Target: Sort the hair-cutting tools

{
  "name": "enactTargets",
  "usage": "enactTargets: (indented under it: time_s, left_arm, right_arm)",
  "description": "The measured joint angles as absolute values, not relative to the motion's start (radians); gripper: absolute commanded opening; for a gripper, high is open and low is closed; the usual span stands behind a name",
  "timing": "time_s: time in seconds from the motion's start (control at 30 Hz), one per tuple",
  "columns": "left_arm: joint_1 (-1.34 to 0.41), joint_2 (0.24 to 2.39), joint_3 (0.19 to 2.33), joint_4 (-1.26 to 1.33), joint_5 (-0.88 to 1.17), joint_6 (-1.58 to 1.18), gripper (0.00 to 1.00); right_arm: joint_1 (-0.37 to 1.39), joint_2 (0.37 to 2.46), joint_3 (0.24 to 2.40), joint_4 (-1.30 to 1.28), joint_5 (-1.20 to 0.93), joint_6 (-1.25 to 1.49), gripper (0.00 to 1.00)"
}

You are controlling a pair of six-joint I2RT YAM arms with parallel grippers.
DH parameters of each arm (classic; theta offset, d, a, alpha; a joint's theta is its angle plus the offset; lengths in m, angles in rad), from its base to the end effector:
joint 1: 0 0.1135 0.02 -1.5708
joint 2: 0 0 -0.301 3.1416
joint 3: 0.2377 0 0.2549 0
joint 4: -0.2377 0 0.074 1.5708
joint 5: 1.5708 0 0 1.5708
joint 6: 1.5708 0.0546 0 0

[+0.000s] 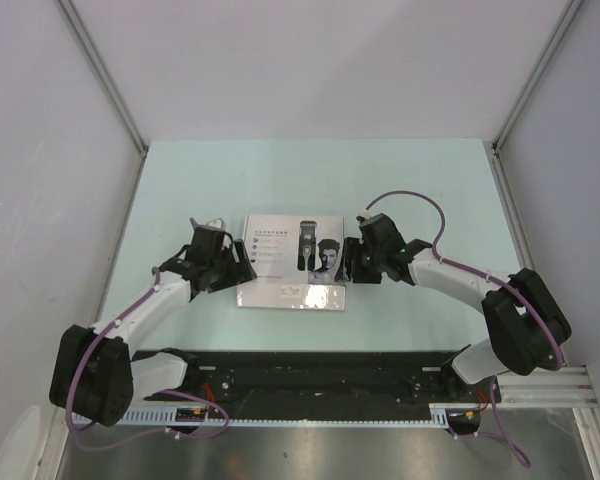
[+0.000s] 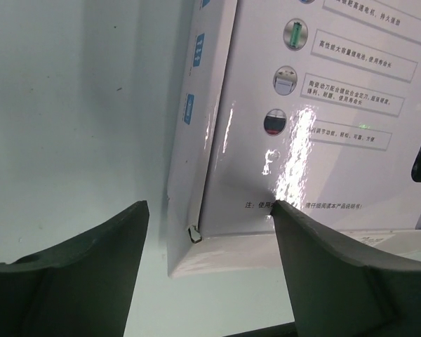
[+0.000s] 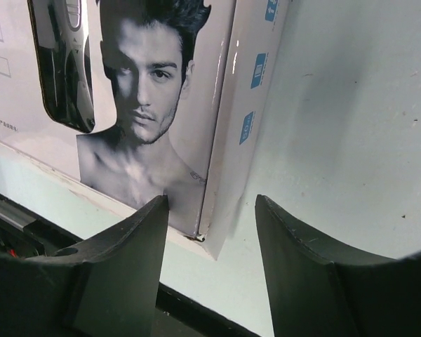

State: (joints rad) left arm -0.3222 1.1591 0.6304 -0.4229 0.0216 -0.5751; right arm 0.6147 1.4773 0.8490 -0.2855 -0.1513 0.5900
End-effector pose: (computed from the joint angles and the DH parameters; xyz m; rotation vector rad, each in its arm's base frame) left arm 0.2068 -0.0703 0.2115 -0.3149 2.5472 -0.3811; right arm 0.2450 0.1831 0.2148 -0.0994 2.6031 0.6655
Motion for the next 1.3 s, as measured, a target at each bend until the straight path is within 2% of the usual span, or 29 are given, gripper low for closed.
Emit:
enactTargets:
  time_s: [0.13,0.3,0.4,0.53,0.67,0.77,0.87,0.9,1.03,1.1,1.3]
  left_arm:
    - [-0.322,1.174,0.629,-0.401,0.044,-0.595,0.65]
    - [-0.322,1.172,0.622,-0.384,0.057,-0.603,0.66]
    - [-0.322,1.168,0.623,-0.387,0.054,-0.601,0.71]
    - [-0.323,1.168,0.659,-0.435,0.008,-0.577,0.87]
    - [-0.323,1.187,0.78,-0.487,-0.082,-0.522,0.91]
    - [-0.323,1.256,0.933,-0.487,-0.126,-0.476,0.91]
    - [-0.323,1.359,1.077,-0.479,-0.135,-0.44,0.9]
    - [-0.323,1.401,1.126,-0.471,-0.133,-0.427,0.89]
    - [-0.322,1.591,1.304,-0.439,-0.08,-0.38,0.81]
    - [-0.322,1.695,1.383,-0.429,-0.041,-0.363,0.74]
    - [-0.322,1.952,1.553,-0.409,0.058,-0.339,0.69]
  right_arm:
    - [0.617,1.477,0.842,-0.274,-0.142,0.6,0.56]
    - [0.62,1.475,0.839,-0.267,-0.136,0.603,0.56]
    - [0.62,1.464,0.83,-0.262,-0.134,0.602,0.57]
    - [0.629,1.415,0.81,-0.267,-0.103,0.582,0.57]
    - [0.688,1.311,0.802,-0.27,-0.022,0.532,0.55]
    - [0.761,1.233,0.802,-0.252,0.017,0.482,0.48]
    - [0.834,1.216,0.802,-0.232,0.041,0.431,0.37]
    - [0.857,1.223,0.802,-0.226,0.046,0.419,0.31]
    - [0.941,1.293,0.802,-0.196,0.062,0.389,0.2]
    - [0.987,1.345,0.802,-0.178,0.083,0.379,0.16]
    - [1.098,1.477,0.802,-0.082,0.192,0.321,0.11]
